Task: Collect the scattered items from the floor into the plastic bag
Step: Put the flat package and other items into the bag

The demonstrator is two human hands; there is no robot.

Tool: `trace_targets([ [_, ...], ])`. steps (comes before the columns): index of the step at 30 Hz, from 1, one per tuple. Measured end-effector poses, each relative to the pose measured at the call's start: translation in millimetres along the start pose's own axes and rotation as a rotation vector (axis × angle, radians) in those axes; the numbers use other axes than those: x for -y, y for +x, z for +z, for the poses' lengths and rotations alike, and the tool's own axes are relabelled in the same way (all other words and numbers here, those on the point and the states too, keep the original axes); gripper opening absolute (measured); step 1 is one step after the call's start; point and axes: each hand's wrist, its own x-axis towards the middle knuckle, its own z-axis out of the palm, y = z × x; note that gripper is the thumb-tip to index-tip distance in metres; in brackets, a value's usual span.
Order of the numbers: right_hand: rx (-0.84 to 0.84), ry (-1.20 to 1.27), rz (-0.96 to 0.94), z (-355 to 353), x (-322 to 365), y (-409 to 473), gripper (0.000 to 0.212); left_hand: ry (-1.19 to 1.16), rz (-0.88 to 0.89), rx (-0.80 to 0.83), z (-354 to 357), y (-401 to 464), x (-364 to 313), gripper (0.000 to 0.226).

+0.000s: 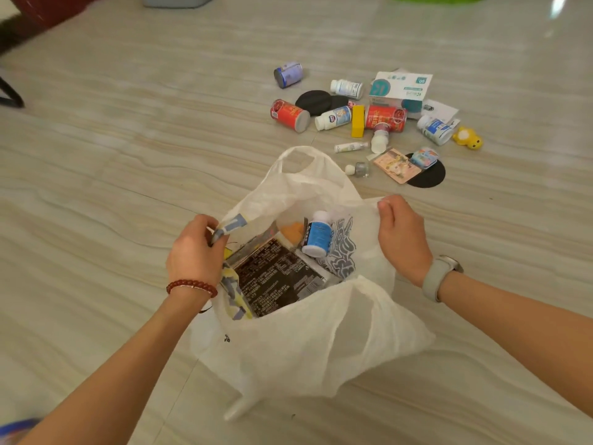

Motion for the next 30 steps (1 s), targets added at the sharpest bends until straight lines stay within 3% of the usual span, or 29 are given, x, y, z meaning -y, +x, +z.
trace_targets([
  [3,0.183,-0.123,-0.056,1.7,-4.0,-5.7,0.022,0.189,0.061,0.151,5.0,-6.5,3.0,0.048],
  [7,0.404,-0.238,-0.047,4.5,-23.2,-20.6,0.022,0.203,0.487,0.125,5.2,-24.1,-18.7,0.055],
  [9,0.423,-0.218,-0.034,1.9,-28.9,-24.5,0.023,0.041,0.690,0.360,8.7,-42.1,-39.0,0.065],
  [11,0.414,-0.208,-0.005,-0.8,-35.0,-25.5,0.024,-0.058,0.766,0.712,17.5,-71.2,-57.4,0.078],
  [13,0.392,-0.197,0.064,-4.6,-41.1,-25.2,0.027,0.056,0.823,0.959,29.5,-105.5,-65.0,0.085],
  [15,0.381,-0.219,0.112,-8.3,-49.4,-25.9,0.029,0.223,0.886,1.045,39.1,-127.4,-56.4,0.083],
  [17,0.360,-0.271,0.093,-11.3,-58.4,-27.6,0.029,0.312,1.005,0.998,45.4,-130.0,-39.1,0.076],
  [20,0.240,-0.297,0.053,-16.1,-58.2,-25.1,0.028,0.282,1.217,0.740,47.0,-119.9,-14.3,0.019],
  [21,0.178,-0.265,0.045,-17.6,-52.9,-21.5,0.028,0.261,1.220,0.668,44.3,-115.7,-11.7,0.015],
  [24,0.017,-0.164,-0.048,-20.9,-29.6,-8.4,0.027,0.249,1.144,0.569,39.0,-110.1,-14.6,0.042],
  [26,-0.004,-0.180,-0.128,-20.2,-22.7,-5.8,0.029,0.264,1.088,0.529,37.1,-112.5,-20.2,0.057],
  [30,0.346,-0.392,-0.116,-21.1,-45.2,-18.3,0.028,0.201,0.880,0.515,38.4,-119.9,-36.4,0.085],
])
